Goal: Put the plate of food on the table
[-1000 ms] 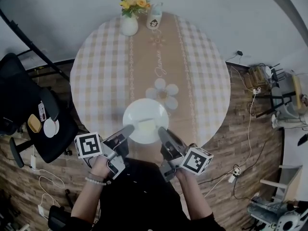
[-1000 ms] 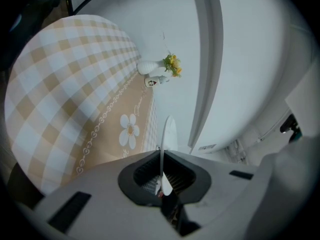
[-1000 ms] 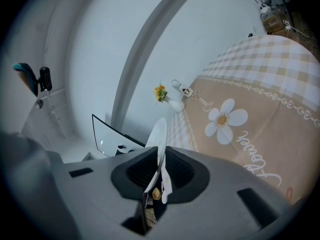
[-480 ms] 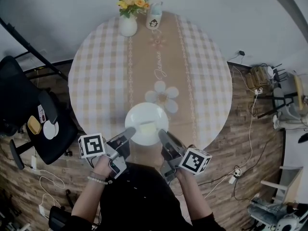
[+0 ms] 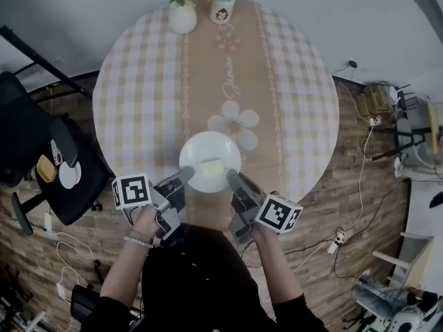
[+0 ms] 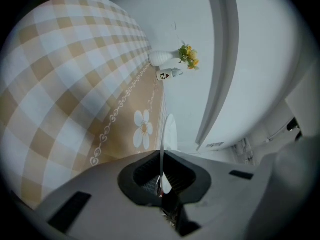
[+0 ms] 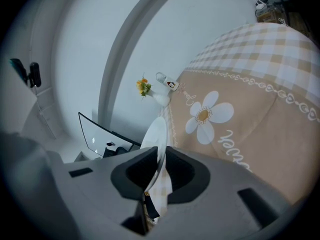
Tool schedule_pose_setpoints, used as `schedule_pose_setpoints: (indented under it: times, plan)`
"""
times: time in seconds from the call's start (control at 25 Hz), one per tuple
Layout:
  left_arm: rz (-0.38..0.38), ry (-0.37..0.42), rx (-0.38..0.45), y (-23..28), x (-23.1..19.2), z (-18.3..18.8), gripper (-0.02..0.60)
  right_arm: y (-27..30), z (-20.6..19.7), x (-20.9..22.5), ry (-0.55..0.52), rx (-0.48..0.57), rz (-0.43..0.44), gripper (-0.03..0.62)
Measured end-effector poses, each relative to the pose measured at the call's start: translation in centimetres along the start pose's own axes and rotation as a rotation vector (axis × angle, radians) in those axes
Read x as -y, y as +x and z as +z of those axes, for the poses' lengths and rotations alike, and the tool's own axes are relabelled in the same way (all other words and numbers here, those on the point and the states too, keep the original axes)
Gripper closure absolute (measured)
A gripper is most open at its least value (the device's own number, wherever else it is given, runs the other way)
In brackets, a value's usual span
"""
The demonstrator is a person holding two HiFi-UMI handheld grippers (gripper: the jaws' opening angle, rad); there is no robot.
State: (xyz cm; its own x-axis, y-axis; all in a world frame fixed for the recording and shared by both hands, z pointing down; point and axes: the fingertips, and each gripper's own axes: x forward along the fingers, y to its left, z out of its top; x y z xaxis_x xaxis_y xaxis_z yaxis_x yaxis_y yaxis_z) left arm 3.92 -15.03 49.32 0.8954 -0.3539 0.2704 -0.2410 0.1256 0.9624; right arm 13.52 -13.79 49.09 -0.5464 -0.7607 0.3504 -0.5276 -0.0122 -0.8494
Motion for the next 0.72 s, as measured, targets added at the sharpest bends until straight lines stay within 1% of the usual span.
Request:
schedule_pose_setpoints:
  times: [0.28, 0.44, 0.6, 0.72]
  plan:
    - [0.017, 0.039, -0.006, 0.9, -2.9, 1.1, 0.574, 1.8, -0.6, 1.8, 0.031, -0.03, -0.022, 0.565]
    - [0.037, 0.032, -0.01, 1.3, -4.5, 1.3, 0.574, 2.5, -1.3, 3.3, 0.048, -0.047, -0.044, 0.565]
    - [0.048, -0.018, -0.014, 2.0, -5.8, 1.4, 0.574, 3.2, -1.5, 4.6, 0.06, -0.055, -0.064, 0.565]
    - [0.063, -0.013, -0.016, 2.5, -6.9, 1.6, 0.574, 3.6, -1.6, 5.5, 0.064, -0.06, -0.083, 0.565]
